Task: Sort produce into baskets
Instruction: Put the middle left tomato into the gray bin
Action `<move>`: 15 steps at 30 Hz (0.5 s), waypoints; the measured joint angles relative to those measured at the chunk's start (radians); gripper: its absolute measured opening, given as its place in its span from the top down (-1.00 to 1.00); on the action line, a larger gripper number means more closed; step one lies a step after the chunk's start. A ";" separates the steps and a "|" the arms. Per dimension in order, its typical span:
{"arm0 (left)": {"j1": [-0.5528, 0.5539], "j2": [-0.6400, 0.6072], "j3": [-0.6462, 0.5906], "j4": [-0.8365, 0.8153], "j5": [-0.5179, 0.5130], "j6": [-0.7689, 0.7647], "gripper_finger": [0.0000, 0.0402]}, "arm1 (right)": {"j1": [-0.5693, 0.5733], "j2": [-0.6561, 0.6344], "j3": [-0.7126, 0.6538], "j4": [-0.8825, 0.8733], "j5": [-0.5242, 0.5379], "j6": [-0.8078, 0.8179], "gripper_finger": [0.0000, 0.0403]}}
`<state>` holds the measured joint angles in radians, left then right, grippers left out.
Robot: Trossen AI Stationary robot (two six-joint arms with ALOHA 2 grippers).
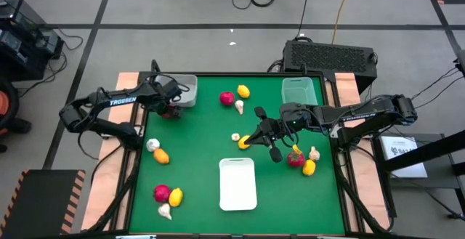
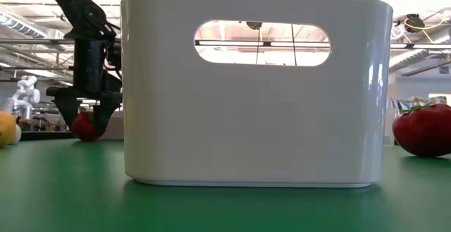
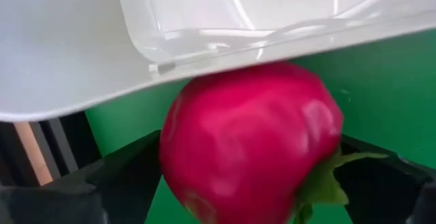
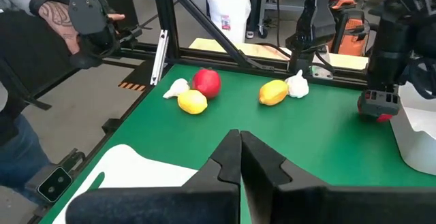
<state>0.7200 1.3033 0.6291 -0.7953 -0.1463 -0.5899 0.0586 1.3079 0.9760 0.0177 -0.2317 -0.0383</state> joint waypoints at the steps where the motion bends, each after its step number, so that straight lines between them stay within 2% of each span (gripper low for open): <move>1: 0.000 0.000 -0.001 -0.001 0.000 0.000 -0.89 | 0.000 0.000 0.000 0.000 0.000 0.000 1.00; 6: 0.000 0.000 -0.001 0.003 -0.001 0.002 -0.86 | -0.001 0.000 0.000 0.000 0.000 0.000 1.00; 15: 0.000 -0.002 -0.001 0.001 0.005 0.024 -0.53 | -0.001 0.000 0.000 0.000 0.000 0.000 1.00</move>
<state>0.7200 1.3014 0.6285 -0.7943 -0.1412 -0.5663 0.0577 1.3078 0.9760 0.0175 -0.2320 -0.0383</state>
